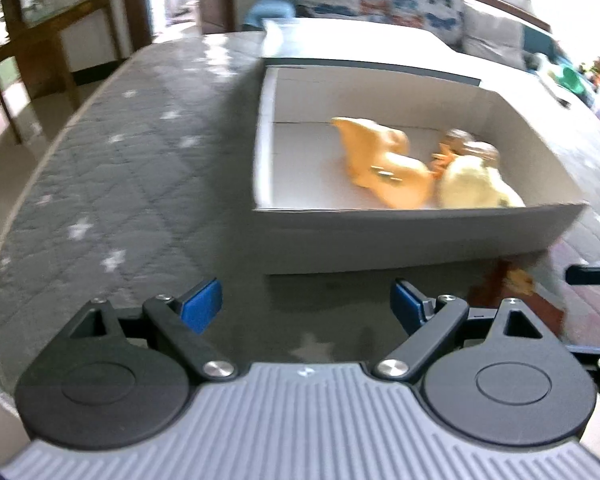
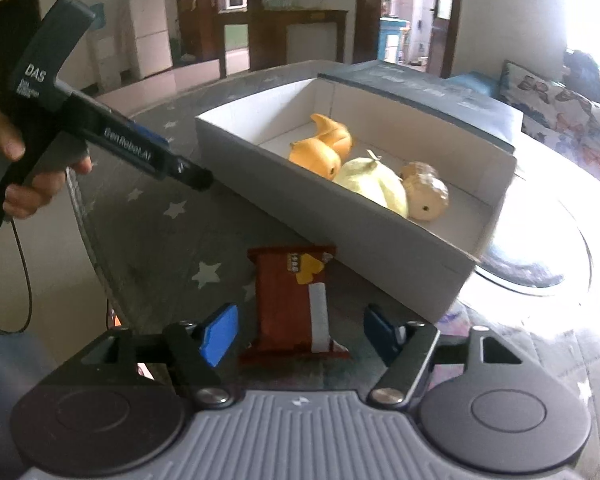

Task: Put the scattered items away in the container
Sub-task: 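Open the right tool to set the packet down beside the box, then lower the right tool onto the standing packet and grasp it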

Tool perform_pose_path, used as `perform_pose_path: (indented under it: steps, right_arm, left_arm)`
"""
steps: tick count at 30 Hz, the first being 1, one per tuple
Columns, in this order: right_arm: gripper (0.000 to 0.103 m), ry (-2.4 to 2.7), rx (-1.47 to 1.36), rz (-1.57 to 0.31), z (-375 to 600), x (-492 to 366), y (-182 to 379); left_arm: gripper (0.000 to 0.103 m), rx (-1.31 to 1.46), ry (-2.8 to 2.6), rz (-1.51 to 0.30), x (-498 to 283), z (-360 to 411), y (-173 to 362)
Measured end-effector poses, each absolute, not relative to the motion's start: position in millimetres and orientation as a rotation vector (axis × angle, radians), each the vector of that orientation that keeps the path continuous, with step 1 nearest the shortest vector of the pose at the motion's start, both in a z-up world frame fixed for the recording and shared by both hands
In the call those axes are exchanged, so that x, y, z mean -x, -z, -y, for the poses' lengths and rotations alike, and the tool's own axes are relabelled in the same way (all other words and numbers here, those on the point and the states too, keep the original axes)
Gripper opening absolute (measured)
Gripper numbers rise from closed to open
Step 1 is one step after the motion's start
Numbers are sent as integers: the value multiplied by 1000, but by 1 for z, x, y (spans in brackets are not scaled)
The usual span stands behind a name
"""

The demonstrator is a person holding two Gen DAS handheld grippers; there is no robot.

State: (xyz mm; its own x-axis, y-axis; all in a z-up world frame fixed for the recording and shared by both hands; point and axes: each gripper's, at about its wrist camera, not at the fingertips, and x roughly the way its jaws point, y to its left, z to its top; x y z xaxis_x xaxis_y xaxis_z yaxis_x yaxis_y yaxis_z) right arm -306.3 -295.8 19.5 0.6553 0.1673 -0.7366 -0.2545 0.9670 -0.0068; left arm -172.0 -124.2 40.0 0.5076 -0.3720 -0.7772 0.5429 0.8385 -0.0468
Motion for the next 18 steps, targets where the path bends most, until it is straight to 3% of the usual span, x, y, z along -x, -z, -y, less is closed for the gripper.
perform_pose_path:
  steps: [10,18]
  right_arm:
    - [77,-200,17,-844,308,321,-7]
    - [70,-184,1,-840,307,315,15]
  left_arm:
    - [90,-216,785,-924,182,167,-40]
    - [90,-262,905,-945,185,195,-33]
